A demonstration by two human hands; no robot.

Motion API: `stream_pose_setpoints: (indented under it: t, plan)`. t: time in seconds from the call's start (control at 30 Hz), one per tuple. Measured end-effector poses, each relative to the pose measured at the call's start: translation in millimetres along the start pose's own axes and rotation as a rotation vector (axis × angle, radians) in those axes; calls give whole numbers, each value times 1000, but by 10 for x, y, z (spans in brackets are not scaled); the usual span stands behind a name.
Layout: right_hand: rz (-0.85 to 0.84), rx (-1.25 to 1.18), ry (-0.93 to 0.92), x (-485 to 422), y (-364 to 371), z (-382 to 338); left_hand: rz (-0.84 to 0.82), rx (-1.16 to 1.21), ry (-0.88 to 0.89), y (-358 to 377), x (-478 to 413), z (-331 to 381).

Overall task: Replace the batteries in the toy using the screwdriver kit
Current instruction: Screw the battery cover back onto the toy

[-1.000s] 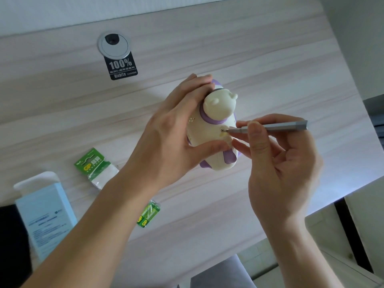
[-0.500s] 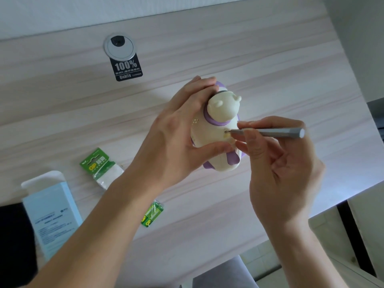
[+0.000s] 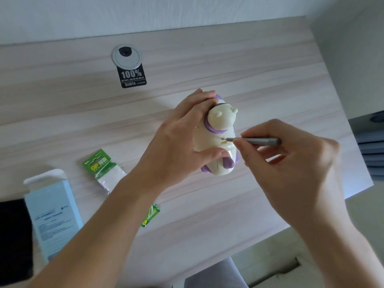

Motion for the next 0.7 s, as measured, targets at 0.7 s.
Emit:
stream_pose_setpoints:
  t: [0.7]
  plan:
    - [-233,514,-21,-156,-75,-154,29,8,34,33,7,-46]
Point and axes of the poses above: each hand's wrist, its own x-axis away from the middle knuckle, its own y-axis out of the palm, z = x × y, the point moved 4 cm from there along -x, towards the middle knuckle, and after that the axes turned 15 degrees about -z, right-handed, at the moved point
